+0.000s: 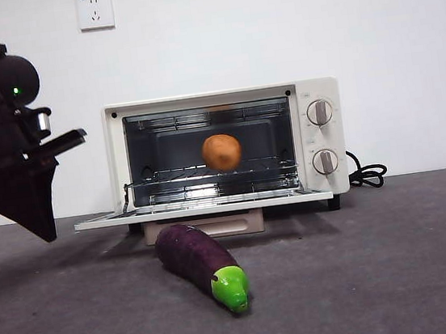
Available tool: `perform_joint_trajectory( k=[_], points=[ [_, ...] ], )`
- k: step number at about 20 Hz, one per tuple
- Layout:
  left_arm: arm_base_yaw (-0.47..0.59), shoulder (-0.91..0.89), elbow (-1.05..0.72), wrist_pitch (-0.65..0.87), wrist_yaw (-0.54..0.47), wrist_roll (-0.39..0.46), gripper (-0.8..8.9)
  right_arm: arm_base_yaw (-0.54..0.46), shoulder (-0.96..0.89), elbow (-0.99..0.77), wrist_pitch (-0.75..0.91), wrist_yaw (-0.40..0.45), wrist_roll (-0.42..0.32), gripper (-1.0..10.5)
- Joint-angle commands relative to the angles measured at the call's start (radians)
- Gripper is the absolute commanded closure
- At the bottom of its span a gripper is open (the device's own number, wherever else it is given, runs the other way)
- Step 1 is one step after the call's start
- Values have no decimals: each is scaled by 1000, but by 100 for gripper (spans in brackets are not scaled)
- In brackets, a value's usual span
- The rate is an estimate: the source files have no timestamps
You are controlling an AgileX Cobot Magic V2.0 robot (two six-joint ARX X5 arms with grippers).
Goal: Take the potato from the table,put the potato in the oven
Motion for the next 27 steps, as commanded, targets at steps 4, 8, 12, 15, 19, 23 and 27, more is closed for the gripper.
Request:
perform_joint_trajectory(
  k=[4, 8, 12, 15, 19, 23, 27],
  points=[
    [1, 50, -11, 30, 39, -73, 820, 2, 0, -1, -22, -11, 14, 958],
    [3, 92, -11, 74, 149, -156, 820, 2, 0, -1, -22, -11, 14, 958],
    [2, 100, -11, 78, 151, -160, 820, 2, 0, -1, -22, -11, 14, 958],
    [16, 100, -11, 74, 180, -163, 820, 2, 0, -1, -22, -11, 14, 958],
    [16, 100, -11, 75, 194, -163, 820, 2, 0, -1, -22, -11, 14, 958],
    [16, 100, -11, 87, 252, -170, 820, 2, 0, -1, -22, -11, 14, 958],
    [16, 100, -11, 106, 300, -187, 820, 2, 0, -1, -22, -11, 14, 958]
  ],
)
